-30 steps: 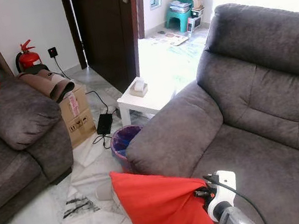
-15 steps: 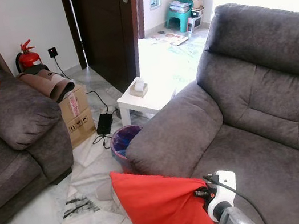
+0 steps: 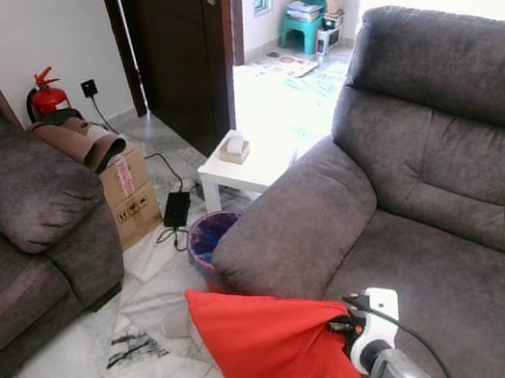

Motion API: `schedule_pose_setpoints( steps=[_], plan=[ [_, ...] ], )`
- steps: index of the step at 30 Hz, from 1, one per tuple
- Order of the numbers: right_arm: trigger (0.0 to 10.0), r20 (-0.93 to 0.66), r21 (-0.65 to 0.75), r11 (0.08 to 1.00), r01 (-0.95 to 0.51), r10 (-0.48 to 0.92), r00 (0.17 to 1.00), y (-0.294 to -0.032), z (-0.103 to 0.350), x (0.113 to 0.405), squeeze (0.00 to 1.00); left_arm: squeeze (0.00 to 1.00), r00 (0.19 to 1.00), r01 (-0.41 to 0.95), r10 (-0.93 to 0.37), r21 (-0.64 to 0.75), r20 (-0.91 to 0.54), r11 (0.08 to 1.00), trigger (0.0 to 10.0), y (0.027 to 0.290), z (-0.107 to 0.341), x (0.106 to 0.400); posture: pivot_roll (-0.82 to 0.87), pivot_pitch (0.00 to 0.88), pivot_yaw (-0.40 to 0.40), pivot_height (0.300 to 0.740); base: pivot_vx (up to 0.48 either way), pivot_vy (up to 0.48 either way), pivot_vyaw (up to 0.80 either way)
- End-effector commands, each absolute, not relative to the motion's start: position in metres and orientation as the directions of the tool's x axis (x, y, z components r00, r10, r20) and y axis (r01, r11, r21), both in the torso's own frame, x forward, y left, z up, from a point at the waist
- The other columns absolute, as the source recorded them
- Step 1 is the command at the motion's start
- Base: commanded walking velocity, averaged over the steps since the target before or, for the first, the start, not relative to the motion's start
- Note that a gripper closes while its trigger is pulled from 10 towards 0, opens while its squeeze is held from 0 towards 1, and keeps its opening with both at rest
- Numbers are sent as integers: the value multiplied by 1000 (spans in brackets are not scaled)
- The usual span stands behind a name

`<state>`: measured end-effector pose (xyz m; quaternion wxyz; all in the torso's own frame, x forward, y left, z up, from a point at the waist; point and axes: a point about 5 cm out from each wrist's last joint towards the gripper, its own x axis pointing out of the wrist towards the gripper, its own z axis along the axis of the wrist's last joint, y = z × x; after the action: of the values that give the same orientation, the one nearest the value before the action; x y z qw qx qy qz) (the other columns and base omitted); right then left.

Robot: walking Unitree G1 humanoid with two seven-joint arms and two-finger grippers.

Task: Move the pillow to the sofa from floor

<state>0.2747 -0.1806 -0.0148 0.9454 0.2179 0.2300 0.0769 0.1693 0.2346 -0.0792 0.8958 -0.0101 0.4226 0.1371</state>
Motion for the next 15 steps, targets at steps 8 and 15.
schedule_pose_setpoints(
  steps=[8, 15],
  plan=[
    [10000, -307, 433, 898, -82, 232, 923, -186, 5, 293, 0, 0, 602, -245, 222, 88, -767, 966, 10000, 230, -81, 167, 160, 0, -137, 740, 0, 0, 0],
    [10000, -310, 431, 899, -81, 232, 922, -186, 5, 293, 0, 0, 602, -244, 222, 88, -767, 966, 10000, 230, -81, 167, 159, 0, -136, 740, 0, 0, 0]
  ],
)
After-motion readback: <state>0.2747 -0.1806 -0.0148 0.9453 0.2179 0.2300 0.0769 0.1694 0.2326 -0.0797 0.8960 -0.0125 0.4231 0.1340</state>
